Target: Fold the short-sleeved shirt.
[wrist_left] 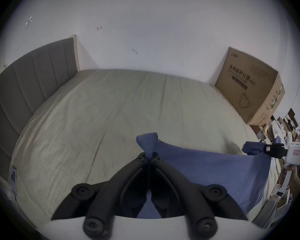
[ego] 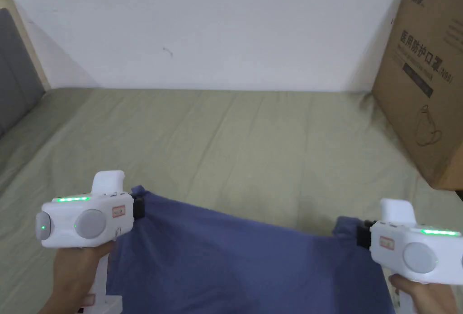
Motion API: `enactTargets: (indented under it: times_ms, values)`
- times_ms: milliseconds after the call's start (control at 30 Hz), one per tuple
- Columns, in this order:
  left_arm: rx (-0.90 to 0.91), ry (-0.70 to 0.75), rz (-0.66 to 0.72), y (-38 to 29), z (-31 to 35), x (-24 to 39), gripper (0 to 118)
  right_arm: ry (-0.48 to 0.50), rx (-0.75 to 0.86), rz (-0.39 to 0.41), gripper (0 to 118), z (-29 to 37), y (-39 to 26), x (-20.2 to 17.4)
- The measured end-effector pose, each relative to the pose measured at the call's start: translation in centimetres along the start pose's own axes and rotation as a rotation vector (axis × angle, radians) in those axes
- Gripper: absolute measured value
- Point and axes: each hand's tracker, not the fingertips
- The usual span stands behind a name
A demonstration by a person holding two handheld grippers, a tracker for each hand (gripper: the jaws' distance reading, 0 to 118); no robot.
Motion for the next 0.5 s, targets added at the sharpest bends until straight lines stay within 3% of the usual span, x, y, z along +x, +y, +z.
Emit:
enactTargets:
  times_ms: [300, 500]
  values:
    - [0.25, 0.021, -0.021, 9.0, 9.4, 0.0, 2, 0.061, 0.347, 0.039, 4, 10.6, 10.6, -3.6]
    - [0.414, 0.072, -0.061, 17.5, 14.6, 0.6, 2, 0.077, 0.526, 0.081, 4, 13.9, 19.2, -6.4]
